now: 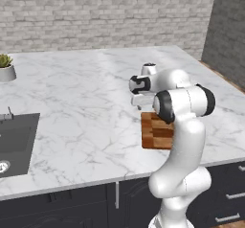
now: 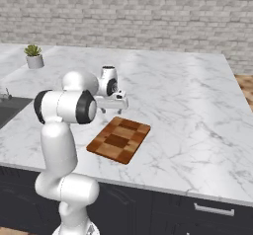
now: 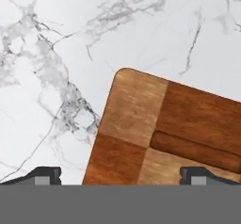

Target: Move the cutting board and knife to the sink. Then move spray from the cabinet to the counter.

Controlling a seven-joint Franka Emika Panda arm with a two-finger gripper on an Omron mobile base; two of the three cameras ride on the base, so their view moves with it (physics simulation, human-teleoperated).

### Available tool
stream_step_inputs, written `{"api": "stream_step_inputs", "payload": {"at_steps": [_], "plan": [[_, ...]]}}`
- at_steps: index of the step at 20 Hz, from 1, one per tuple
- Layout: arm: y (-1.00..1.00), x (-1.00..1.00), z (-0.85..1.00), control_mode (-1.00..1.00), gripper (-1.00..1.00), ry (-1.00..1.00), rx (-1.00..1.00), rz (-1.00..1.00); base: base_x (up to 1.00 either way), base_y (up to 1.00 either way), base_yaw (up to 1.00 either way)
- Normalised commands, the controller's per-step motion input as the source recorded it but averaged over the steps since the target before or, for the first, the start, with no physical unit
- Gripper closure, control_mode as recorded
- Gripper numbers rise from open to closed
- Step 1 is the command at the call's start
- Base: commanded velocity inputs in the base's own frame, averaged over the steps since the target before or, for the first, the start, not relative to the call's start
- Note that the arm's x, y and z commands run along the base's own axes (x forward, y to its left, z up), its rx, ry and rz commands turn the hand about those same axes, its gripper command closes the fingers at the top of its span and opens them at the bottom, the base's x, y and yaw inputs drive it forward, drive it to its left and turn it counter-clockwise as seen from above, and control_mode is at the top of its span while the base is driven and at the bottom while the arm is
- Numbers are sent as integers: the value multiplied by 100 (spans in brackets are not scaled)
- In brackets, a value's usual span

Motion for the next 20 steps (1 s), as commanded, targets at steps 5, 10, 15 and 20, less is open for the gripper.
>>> {"api": "stream_step_inputs", "payload": {"at_steps": [5, 10, 15, 20], "plan": [[0, 49, -30, -100, -100, 0, 0, 7, 0, 0, 0], [0, 41, -21, -100, -100, 0, 0, 5, 0, 0, 0], [0, 34, -23, -100, -100, 0, 0, 1, 0, 0, 0], [0, 22, -26, -100, -100, 0, 0, 2, 0, 0, 0]]}}
